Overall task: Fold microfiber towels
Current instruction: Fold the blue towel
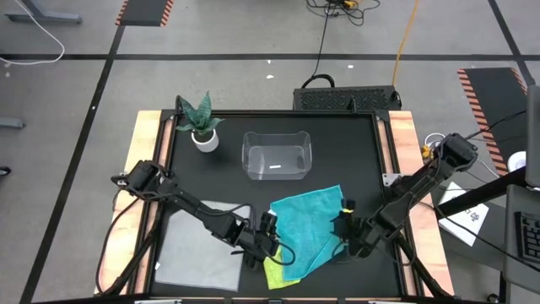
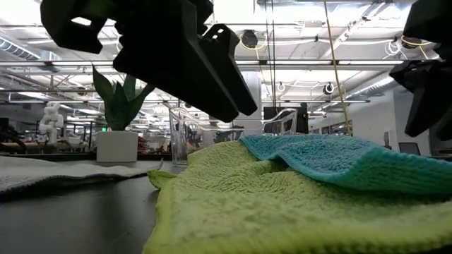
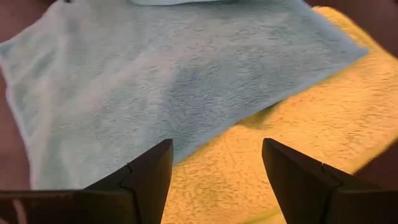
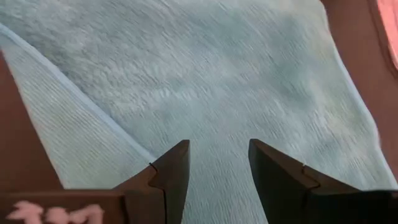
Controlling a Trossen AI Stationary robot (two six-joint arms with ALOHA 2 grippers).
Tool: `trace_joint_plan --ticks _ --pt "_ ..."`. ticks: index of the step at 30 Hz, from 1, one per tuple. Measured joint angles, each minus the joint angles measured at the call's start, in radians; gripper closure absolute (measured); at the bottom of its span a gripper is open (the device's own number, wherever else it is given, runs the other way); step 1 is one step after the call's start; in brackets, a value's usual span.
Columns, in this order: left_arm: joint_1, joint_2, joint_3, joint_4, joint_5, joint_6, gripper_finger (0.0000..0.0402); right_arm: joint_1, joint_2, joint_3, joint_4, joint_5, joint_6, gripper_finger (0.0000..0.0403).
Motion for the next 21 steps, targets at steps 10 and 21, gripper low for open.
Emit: trace_joint_plan --ticks 10,21 --pt "-0.002 0.0 0.0 -0.014 0.025 0.015 0.0151 0.013 -0.052 0.018 -0.028 -0.243 0.114 0.0245" --pt "-0.002 0.0 0.0 -0.021 0.026 0.015 0.0151 0.013 -0.047 0.018 -0.09 -0.263 0.144 0.0245"
